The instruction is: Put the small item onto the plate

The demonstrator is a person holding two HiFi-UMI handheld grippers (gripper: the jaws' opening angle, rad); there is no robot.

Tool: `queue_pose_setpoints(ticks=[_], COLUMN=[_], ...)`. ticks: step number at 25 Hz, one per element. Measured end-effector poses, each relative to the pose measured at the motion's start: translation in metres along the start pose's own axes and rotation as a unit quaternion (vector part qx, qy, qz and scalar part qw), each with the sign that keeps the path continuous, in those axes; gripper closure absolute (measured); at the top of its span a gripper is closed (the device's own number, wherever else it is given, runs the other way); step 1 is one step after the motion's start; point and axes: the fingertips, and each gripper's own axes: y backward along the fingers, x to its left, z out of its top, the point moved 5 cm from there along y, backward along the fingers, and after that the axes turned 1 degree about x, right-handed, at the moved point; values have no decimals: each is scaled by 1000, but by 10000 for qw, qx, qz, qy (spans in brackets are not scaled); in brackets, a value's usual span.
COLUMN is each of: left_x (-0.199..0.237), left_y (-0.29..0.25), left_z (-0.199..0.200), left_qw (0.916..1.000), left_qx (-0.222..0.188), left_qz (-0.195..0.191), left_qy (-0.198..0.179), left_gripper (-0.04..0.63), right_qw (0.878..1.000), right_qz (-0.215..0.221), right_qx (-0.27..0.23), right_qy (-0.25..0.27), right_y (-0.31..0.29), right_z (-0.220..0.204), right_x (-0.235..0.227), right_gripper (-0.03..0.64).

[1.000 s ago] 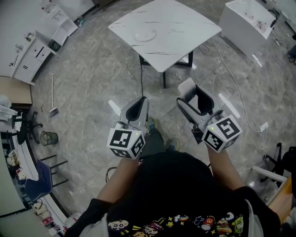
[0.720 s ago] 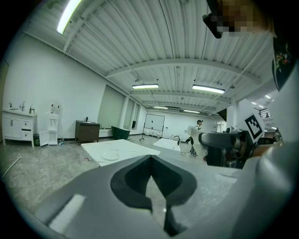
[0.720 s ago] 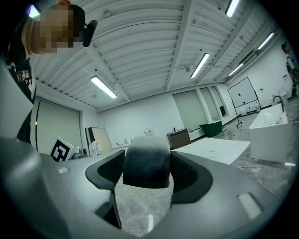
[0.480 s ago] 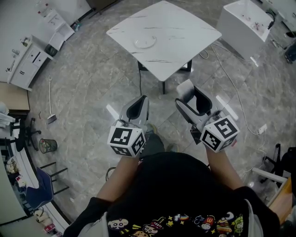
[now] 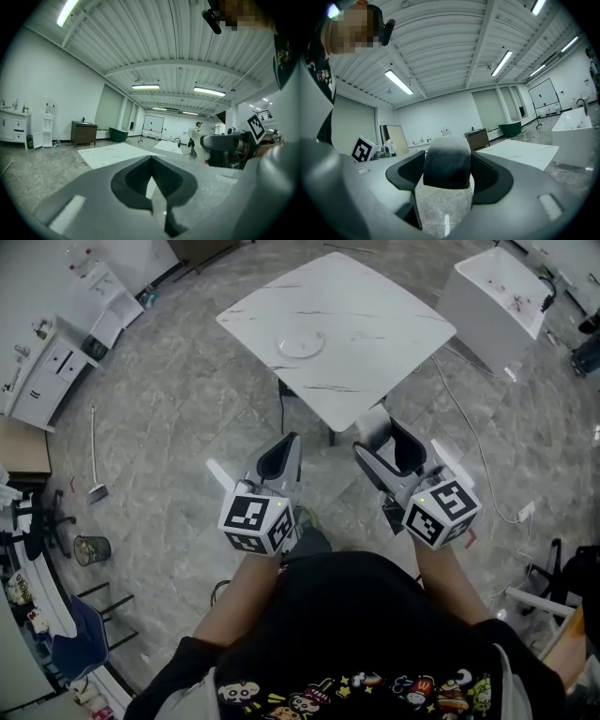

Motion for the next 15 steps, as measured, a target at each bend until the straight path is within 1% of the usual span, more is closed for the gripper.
queue_pose_setpoints(ticks=[7,15], left_x=[44,74], left_y=[-26,-37], left_z=[10,30], left_qw=[9998,9989], left_qx=[83,34], left_qz=[-182,-473], left_qy=[1,-70], left_gripper=[595,595], right_qw=[9998,9991], right_qz=[-185,-434], right_qx=[45,23], right_qy=[-88,0], right_y=[-48,-75], right_z=[4,17], right_x=[-9,0], right_gripper=[284,285])
